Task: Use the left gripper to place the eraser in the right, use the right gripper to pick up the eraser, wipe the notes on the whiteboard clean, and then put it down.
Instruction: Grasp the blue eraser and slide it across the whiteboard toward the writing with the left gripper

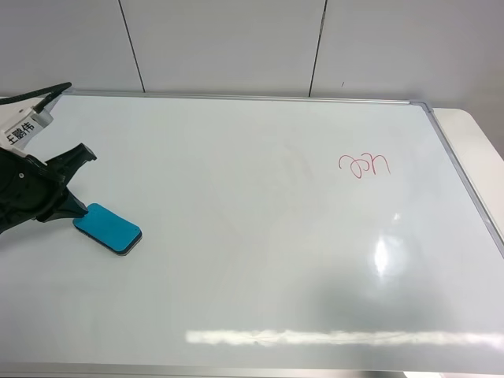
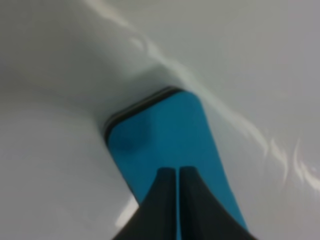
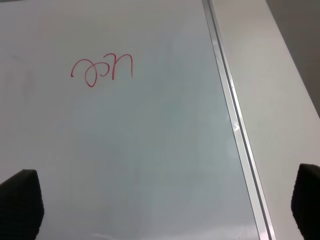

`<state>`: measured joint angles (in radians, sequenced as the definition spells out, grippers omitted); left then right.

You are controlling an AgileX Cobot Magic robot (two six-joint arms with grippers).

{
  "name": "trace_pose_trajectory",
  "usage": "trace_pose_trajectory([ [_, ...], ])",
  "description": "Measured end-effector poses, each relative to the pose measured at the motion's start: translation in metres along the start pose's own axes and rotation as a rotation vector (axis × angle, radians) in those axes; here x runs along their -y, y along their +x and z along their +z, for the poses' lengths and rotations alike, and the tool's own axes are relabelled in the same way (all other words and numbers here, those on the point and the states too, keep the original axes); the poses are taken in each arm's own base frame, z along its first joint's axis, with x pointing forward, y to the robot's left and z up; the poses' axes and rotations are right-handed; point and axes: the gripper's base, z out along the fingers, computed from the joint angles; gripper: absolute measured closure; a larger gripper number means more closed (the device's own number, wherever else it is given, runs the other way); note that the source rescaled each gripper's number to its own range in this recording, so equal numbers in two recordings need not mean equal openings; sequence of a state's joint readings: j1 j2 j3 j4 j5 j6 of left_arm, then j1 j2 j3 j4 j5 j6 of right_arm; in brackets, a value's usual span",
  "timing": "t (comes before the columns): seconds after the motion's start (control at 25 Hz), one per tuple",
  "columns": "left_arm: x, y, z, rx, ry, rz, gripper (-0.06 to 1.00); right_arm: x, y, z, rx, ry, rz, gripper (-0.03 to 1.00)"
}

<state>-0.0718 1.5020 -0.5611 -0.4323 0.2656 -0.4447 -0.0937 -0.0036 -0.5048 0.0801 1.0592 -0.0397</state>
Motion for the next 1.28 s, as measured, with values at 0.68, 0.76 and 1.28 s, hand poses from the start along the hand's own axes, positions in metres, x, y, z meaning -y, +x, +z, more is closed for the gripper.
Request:
trace_pose_trajectory([
  [0.68,0.018,0.011,0.044,0.001,-0.019,0.120,0.94,0.000,0.000,0.000,0.000,0.000,0.000,-0.03],
  [0.76,0.029,0.018,0.044,-0.021,-0.005,0.229,0.94,0.000,0.000,0.000,0.000,0.000,0.000,-0.03],
  [1.28,0.098,0.098,0.037,-0.225,0.095,0.579,0.94,0.000,0.000,0.000,0.000,0.000,0.000,-0.03],
])
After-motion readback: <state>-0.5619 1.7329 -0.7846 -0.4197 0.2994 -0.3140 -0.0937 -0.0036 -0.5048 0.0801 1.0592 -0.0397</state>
